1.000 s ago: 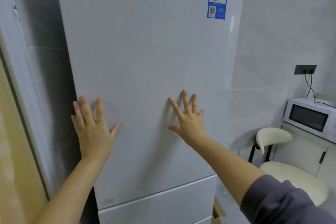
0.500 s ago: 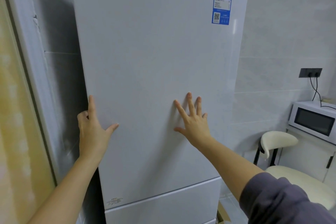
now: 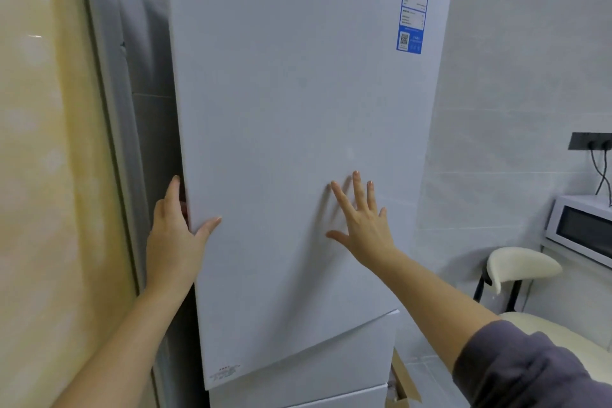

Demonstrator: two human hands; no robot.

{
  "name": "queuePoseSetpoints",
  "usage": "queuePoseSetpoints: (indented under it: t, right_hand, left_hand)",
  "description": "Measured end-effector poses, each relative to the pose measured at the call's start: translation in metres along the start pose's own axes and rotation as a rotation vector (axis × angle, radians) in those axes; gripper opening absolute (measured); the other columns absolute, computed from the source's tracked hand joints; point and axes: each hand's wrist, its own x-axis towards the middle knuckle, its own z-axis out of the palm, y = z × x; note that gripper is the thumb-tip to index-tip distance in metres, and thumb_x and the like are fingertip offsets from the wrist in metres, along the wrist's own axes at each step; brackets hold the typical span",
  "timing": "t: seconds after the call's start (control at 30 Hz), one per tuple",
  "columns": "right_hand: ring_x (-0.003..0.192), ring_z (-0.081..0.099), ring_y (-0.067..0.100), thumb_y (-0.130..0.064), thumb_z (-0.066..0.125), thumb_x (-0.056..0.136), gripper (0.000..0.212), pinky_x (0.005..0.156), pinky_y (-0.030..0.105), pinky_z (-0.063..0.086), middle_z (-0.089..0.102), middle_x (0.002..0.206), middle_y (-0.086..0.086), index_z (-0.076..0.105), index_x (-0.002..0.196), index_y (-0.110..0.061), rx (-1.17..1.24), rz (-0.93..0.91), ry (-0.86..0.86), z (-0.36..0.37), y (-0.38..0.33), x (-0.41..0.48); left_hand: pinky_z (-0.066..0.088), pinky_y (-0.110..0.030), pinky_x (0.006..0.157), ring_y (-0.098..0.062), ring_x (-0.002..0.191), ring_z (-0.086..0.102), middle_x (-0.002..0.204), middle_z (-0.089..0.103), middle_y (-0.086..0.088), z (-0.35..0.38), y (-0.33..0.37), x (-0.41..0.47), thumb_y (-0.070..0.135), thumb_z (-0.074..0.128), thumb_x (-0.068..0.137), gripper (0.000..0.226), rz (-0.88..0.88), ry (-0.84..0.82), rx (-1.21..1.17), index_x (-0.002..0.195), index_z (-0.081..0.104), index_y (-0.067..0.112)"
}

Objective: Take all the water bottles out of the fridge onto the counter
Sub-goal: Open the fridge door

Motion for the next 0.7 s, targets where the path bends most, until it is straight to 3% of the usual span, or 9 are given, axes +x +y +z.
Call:
queuePoseSetpoints:
  t: [0.1,0.23,0.37,0.4,0.47,0.57,0.7]
  right_hand:
    - [0.15,-0.015,0.034,-0.053,0.061,0.089,0.098,0.111,0.064,0.028,-0.032,0.159,-0.002,-0.014,0.151,-0.044,0.12,-0.033,0.034,-0.018,-0.003,-0.022]
    - [0.151,-0.009,0.032,-0.053,0.063,0.088,0.099,0.108,0.06,0.037,-0.027,0.161,-0.004,-0.013,0.15,-0.047,0.221,-0.095,0.015,-0.036,-0.004,-0.051]
    - [0.152,-0.006,0.027,-0.05,0.065,0.087,0.098,0.111,0.051,0.038,-0.024,0.161,-0.007,-0.01,0.151,-0.047,0.355,-0.109,-0.053,-0.045,-0.005,-0.078]
    - [0.152,-0.004,0.025,-0.05,0.065,0.087,0.098,0.113,0.048,0.037,-0.024,0.161,-0.008,-0.009,0.151,-0.048,0.39,-0.114,-0.067,-0.046,-0.005,-0.083]
    - [0.152,-0.003,0.023,-0.05,0.065,0.088,0.097,0.115,0.046,0.033,-0.023,0.161,-0.01,-0.009,0.15,-0.049,0.439,-0.116,-0.088,-0.049,-0.007,-0.093]
    - [0.152,0.0,0.02,-0.052,0.063,0.088,0.096,0.117,0.044,0.031,-0.023,0.161,-0.014,-0.011,0.149,-0.051,0.479,-0.119,-0.089,-0.054,-0.005,-0.103]
    - [0.15,0.014,0.011,-0.049,0.064,0.089,0.096,0.108,0.025,0.028,-0.019,0.161,-0.015,-0.008,0.151,-0.048,0.521,-0.136,-0.133,-0.066,0.001,-0.115]
  left_hand:
    - [0.045,-0.035,0.087,-0.023,0.109,0.053,0.126,0.051,-0.006,-0.011,0.009,-0.018,0.027,0.07,0.088,0.063,-0.022,0.003,0.011,0.142,0.041,0.014]
    - [0.047,-0.033,0.083,-0.015,0.091,0.054,0.112,0.057,-0.005,-0.025,0.028,-0.041,0.019,0.07,0.088,0.044,-0.017,0.018,-0.008,0.127,0.054,0.006]
    - [0.048,-0.023,0.072,-0.004,0.081,0.059,0.092,0.063,0.01,-0.042,0.039,-0.061,0.017,0.068,0.09,0.017,-0.042,-0.047,-0.111,0.106,0.062,0.018]
    - [0.052,-0.027,0.073,-0.006,0.081,0.062,0.088,0.064,0.011,-0.046,0.038,-0.064,0.017,0.066,0.091,0.009,-0.059,-0.078,-0.175,0.097,0.063,0.023]
    - [0.054,-0.031,0.071,-0.015,0.082,0.065,0.085,0.067,0.007,-0.052,0.038,-0.069,0.017,0.059,0.096,0.014,-0.085,-0.142,-0.287,0.087,0.063,0.027]
    - [0.051,-0.03,0.081,-0.017,0.099,0.063,0.104,0.065,0.003,-0.056,0.041,-0.072,0.022,0.06,0.095,0.008,-0.098,-0.231,-0.293,0.101,0.062,0.026]
    - [0.045,-0.034,0.096,-0.008,0.113,0.056,0.125,0.059,0.01,-0.055,0.049,-0.068,0.034,0.067,0.088,0.049,-0.125,-0.508,-0.299,0.133,0.05,0.024]
